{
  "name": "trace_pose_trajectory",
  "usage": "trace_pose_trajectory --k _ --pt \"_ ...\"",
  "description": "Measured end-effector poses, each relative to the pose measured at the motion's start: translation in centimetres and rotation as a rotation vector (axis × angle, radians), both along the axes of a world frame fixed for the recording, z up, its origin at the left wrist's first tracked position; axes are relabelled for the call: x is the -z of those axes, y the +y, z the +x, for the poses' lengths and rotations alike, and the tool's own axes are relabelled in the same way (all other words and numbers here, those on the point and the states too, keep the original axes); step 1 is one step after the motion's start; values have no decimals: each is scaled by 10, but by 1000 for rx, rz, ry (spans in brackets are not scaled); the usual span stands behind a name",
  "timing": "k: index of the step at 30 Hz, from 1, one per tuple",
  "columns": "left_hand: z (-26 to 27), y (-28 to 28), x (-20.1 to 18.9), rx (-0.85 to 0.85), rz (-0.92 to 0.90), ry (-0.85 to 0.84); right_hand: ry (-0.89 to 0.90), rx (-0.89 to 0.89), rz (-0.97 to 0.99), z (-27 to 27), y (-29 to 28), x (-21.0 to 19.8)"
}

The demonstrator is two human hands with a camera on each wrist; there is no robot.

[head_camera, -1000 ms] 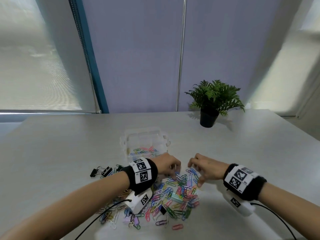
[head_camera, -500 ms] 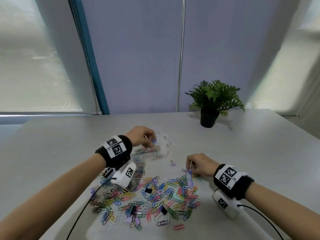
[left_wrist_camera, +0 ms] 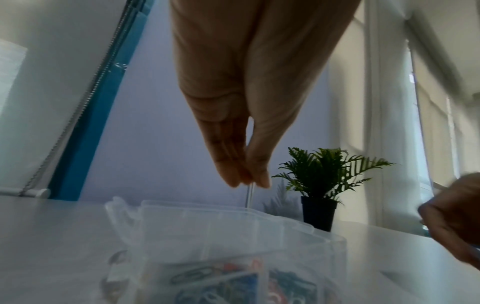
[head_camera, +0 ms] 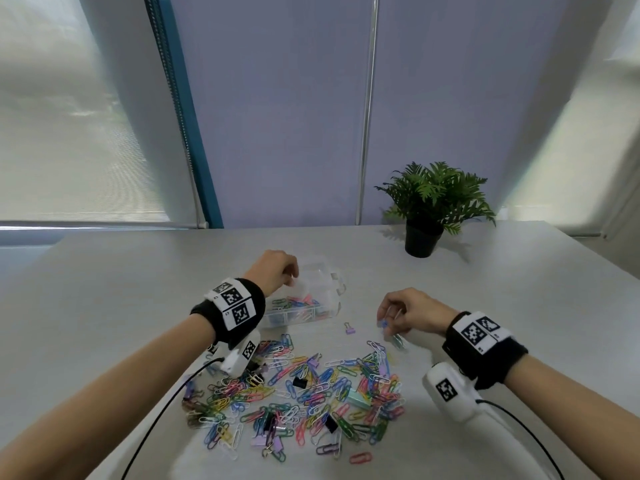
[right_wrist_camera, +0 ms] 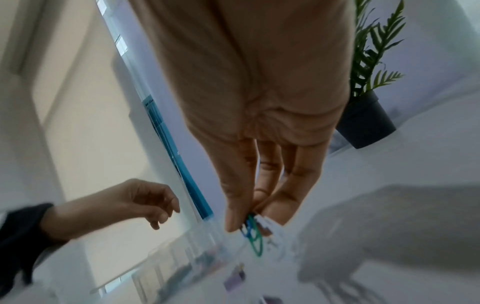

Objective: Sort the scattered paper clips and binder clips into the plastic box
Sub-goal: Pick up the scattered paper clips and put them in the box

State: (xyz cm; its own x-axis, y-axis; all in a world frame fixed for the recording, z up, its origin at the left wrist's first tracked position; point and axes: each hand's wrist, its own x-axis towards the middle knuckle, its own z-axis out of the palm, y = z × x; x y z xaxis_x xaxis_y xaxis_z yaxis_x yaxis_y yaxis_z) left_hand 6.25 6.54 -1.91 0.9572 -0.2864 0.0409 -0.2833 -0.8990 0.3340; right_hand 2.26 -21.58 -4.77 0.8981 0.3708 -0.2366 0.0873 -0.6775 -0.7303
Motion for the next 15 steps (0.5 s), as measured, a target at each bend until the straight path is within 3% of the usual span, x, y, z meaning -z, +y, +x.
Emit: trace_pose_trajectory --k 3,8,15 --pt "-22 -18 2 108 34 -36 -2 6 95 11 7 -16" --pt "-60 -61 28 373 164 253 -66 -28 160 35 33 -47" --pt "-68 -90 47 399 255 237 -195 -248 9 59 78 -70"
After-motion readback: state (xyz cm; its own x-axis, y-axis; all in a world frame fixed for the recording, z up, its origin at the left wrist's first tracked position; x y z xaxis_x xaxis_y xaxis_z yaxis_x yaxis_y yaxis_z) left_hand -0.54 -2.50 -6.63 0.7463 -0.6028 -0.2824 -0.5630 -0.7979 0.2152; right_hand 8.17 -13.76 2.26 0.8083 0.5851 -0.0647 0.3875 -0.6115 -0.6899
